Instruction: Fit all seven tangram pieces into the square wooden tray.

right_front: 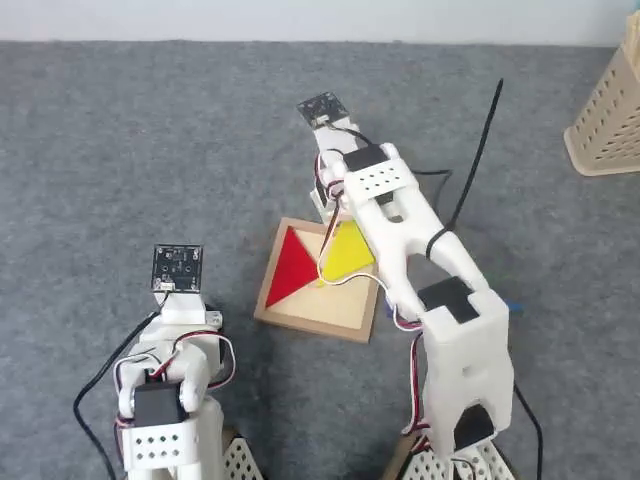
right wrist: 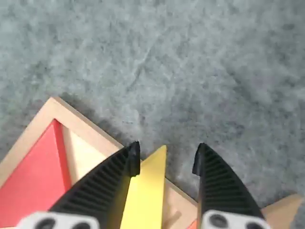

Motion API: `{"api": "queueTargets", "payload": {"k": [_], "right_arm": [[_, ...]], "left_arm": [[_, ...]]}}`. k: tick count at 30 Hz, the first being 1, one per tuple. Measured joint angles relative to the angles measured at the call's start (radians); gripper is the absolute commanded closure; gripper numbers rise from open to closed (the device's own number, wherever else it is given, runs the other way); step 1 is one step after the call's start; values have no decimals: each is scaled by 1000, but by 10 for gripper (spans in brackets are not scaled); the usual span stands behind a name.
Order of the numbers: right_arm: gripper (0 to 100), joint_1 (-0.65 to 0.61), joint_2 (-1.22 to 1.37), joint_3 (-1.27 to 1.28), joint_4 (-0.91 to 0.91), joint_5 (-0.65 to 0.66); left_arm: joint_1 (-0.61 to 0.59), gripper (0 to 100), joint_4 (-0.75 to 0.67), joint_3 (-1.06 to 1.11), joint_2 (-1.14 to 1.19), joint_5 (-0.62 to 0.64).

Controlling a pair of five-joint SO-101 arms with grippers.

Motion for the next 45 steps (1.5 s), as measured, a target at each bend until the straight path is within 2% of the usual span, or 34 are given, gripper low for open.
{"api": "queueTargets", "payload": {"k": [5,11,19,31,36,40,42,45], "right_arm": [[812,2,31,0,0,0],[939,5,31,0,34,-3],[992,74,21,0,58,-51],[992,153,-152,12,199,-61],[993,170,-267,164,180,-61],[991,164,-388,364,74,-61],[950,163,-446,425,15,-61],[813,104,-502,428,-12,-61]], "left_arm": [[0,988,0,0,0,0],[0,988,0,0,0,0],[0,988,0,0,0,0],[0,988,0,0,0,0],[0,988,0,0,0,0],[0,988,0,0,0,0],[0,988,0,0,0,0],[0,988,0,0,0,0]]}}
